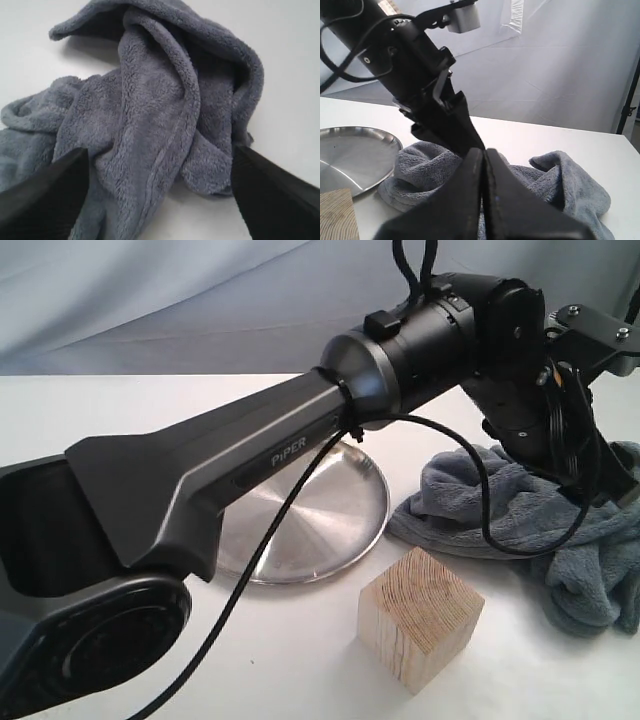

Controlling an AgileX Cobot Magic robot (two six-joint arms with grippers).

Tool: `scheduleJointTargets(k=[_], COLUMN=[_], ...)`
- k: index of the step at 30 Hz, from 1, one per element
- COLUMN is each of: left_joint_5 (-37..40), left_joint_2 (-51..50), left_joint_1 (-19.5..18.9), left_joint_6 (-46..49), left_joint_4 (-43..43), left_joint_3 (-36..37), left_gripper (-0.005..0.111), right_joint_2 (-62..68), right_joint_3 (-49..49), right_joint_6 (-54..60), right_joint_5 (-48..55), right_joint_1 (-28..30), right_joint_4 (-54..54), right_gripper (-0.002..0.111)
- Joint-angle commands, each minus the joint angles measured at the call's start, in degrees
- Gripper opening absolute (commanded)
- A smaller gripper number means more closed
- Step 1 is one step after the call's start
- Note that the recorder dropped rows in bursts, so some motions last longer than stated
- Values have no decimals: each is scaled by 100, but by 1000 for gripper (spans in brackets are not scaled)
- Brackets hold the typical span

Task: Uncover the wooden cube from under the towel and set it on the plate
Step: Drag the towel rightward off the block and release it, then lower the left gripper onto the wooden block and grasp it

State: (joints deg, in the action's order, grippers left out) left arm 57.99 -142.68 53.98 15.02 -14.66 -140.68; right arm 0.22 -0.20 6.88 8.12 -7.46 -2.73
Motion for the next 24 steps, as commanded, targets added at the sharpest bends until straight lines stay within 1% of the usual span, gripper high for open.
scheduleJointTargets(k=[1,4,5,7,9,12,15,16,20,24], left_joint_5=[777,1197,1197,1197,1197,1197,1197,1197,1197,1197], left_joint_2=[316,448,504,605,695,852,1016,1078,1296,1668], left_joint_1=[13,13,13,13,13,13,13,13,13,22], left_joint_6=[7,7,7,7,-45,-260,-437,-544,-834,-892], left_joint_4=[374,503,569,706,812,928,954,1051,1227,1202], left_joint_3=[-26,-26,-26,-26,-26,-26,-26,-26,100,705], left_gripper=[75,75,73,66,53,29,2,0,0,0], right_joint_2=[-22,-22,-22,-22,-22,-22,-22,-22,-22,-22], right_joint_3=[20,20,20,20,20,20,20,20,20,20], right_joint_6=[-7,-7,-7,-7,-7,-7,-7,-7,-7,-7], right_joint_5=[-36,-36,-36,-36,-36,-36,-36,-36,-36,-36], right_joint_1=[-16,-16,-16,-16,-16,-16,-16,-16,-16,-16], right_joint_4=[-33,-33,-33,-33,-33,-33,-33,-33,-33,-33], right_gripper=[0,0,0,0,0,0,0,0,0,0])
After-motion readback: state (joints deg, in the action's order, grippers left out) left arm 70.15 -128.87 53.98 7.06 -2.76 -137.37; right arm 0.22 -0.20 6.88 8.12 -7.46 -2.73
